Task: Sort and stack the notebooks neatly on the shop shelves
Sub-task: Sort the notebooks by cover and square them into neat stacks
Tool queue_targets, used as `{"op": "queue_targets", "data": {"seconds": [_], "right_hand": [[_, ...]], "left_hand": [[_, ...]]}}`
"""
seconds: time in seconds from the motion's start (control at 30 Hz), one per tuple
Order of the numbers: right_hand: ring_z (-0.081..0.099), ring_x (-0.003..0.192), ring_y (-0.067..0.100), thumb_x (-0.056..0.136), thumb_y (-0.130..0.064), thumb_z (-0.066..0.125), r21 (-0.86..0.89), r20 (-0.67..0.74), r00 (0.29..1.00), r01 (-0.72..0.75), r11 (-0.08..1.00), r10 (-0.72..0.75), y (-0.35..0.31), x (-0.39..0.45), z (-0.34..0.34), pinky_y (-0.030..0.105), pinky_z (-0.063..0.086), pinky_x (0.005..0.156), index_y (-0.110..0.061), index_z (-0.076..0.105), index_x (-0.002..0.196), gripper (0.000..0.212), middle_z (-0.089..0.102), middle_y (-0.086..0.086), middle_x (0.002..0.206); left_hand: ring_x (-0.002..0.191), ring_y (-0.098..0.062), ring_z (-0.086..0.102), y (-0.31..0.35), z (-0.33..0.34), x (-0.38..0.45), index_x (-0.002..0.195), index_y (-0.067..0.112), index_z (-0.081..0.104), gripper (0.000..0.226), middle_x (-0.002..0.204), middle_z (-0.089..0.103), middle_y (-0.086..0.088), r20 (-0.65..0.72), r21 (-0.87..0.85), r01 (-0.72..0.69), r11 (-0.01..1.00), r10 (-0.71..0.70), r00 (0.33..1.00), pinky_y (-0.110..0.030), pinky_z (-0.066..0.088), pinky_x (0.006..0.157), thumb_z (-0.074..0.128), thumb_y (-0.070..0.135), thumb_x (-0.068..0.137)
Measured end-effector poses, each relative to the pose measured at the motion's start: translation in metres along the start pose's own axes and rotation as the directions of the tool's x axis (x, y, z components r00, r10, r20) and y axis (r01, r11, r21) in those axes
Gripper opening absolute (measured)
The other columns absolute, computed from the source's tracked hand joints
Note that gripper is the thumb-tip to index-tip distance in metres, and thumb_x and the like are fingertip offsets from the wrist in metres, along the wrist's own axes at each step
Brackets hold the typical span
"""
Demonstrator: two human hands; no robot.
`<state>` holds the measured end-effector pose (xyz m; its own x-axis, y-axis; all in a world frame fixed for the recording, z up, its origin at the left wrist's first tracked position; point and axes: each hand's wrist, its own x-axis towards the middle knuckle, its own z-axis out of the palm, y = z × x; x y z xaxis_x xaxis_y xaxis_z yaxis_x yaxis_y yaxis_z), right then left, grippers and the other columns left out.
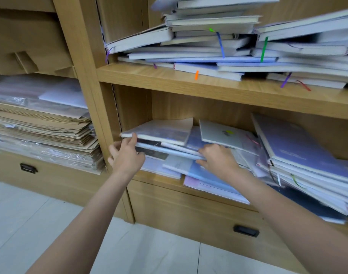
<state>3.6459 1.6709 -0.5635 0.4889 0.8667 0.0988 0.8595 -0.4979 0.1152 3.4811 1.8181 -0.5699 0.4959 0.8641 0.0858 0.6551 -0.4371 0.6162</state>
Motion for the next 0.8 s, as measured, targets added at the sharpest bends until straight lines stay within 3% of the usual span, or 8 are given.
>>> {"op": "queue_targets", "data": {"seconds": [0.1, 0.17, 0.2, 0.27, 0.33, 0.43, 0.67, 0.8], "right_hand": [[0.058, 0.096, 0.034, 0.095, -0.031, 0.049, 0.071, -0.051, 0.998, -0.036, 0.997, 0.039, 0.007, -0.001, -0.013, 0.032, 0.035, 0.066, -0.01, 0.058, 0.099, 0.023, 0.061, 0.012, 0.099], [0.058, 0.095, 0.034, 0.095, -0.031, 0.049, 0.083, -0.086, 0.995, -0.05, 0.995, 0.057, 0.007, -0.003, -0.015, 0.032, 0.033, 0.064, -0.01, 0.057, 0.098, 0.023, 0.062, 0.013, 0.098], [0.058, 0.095, 0.034, 0.095, -0.031, 0.049, 0.08, -0.098, 0.993, -0.054, 0.995, 0.061, 0.006, -0.007, -0.015, 0.032, 0.032, 0.065, -0.011, 0.057, 0.099, 0.022, 0.063, 0.013, 0.098], [0.059, 0.097, 0.032, 0.096, -0.03, 0.047, 0.045, -0.096, 0.994, -0.054, 0.998, 0.058, 0.0, -0.016, -0.006, 0.032, 0.034, 0.066, -0.012, 0.057, 0.103, 0.022, 0.064, 0.011, 0.1], [0.06, 0.095, 0.03, 0.095, -0.023, 0.047, -0.02, -0.048, 0.998, -0.044, 0.999, 0.043, -0.01, -0.028, 0.006, 0.032, 0.038, 0.067, -0.013, 0.056, 0.107, 0.018, 0.064, 0.009, 0.099], [0.063, 0.078, 0.025, 0.079, -0.014, 0.064, -0.092, -0.099, 0.994, -0.052, 0.994, 0.043, -0.02, -0.043, 0.012, 0.027, 0.032, 0.056, -0.014, 0.061, 0.092, 0.013, 0.064, 0.006, 0.084], [0.043, 0.123, 0.022, 0.094, -0.027, 0.053, 0.407, -0.063, 0.995, 0.096, 0.908, -0.077, -0.036, -0.045, 0.017, 0.031, 0.037, 0.096, -0.016, 0.045, 0.133, 0.042, 0.051, 0.005, 0.133], [0.029, 0.135, 0.023, 0.096, -0.024, 0.049, 0.332, -0.166, 0.964, 0.252, 0.909, -0.206, -0.047, -0.006, 0.01, 0.03, 0.025, 0.108, -0.016, 0.039, 0.14, 0.046, 0.032, 0.005, 0.15]], "left_hand": [[0.13, -0.032, 0.016, 0.015, -0.008, 0.006, 0.143, 0.026, 0.031, 0.057, 0.147, 0.019, -0.005, -0.18, 0.088, -0.033, 0.996, 0.049, 0.982, -0.045, 0.024, 0.103, 0.049, 0.018, 0.09], [0.129, -0.029, 0.022, 0.018, -0.008, 0.0, 0.146, 0.024, 0.027, 0.061, 0.148, 0.016, -0.01, -0.244, -0.154, -0.045, 0.987, 0.006, 0.97, -0.039, 0.028, 0.103, 0.051, 0.015, 0.091], [0.127, -0.023, 0.029, 0.018, -0.006, -0.007, 0.148, 0.024, 0.018, 0.067, 0.148, 0.02, -0.008, -0.16, -0.415, -0.027, 0.909, -0.044, 0.986, -0.036, 0.031, 0.102, 0.052, 0.015, 0.092], [0.12, -0.016, 0.042, 0.015, 0.0, -0.024, 0.149, 0.029, -0.001, 0.076, 0.142, 0.035, -0.001, 0.109, -0.864, 0.116, 0.49, -0.043, 0.993, -0.036, 0.038, 0.101, 0.051, 0.018, 0.095], [0.123, -0.021, 0.045, 0.002, 0.008, -0.029, 0.149, 0.03, -0.001, 0.074, 0.14, 0.038, 0.0, 0.247, -0.947, 0.255, 0.198, -0.063, 0.967, -0.044, 0.043, 0.101, 0.05, 0.022, 0.096], [0.115, -0.029, 0.054, -0.015, 0.022, -0.032, 0.147, 0.015, 0.021, 0.058, 0.143, 0.04, -0.012, 0.325, -0.945, 0.328, 0.001, -0.138, 0.936, -0.044, 0.052, 0.089, 0.049, 0.016, 0.096], [0.086, -0.03, 0.062, 0.001, 0.059, -0.046, 0.129, 0.0, 0.043, 0.037, 0.113, 0.06, -0.023, 0.588, -0.806, 0.587, -0.082, -0.231, 0.775, -0.039, 0.049, 0.073, 0.049, 0.012, 0.095], [0.094, -0.034, 0.061, -0.004, 0.051, -0.04, 0.12, -0.002, 0.046, 0.026, 0.087, 0.062, -0.021, 0.608, -0.793, 0.602, -0.094, -0.202, 0.768, -0.043, 0.047, 0.083, 0.049, 0.006, 0.094]]}}
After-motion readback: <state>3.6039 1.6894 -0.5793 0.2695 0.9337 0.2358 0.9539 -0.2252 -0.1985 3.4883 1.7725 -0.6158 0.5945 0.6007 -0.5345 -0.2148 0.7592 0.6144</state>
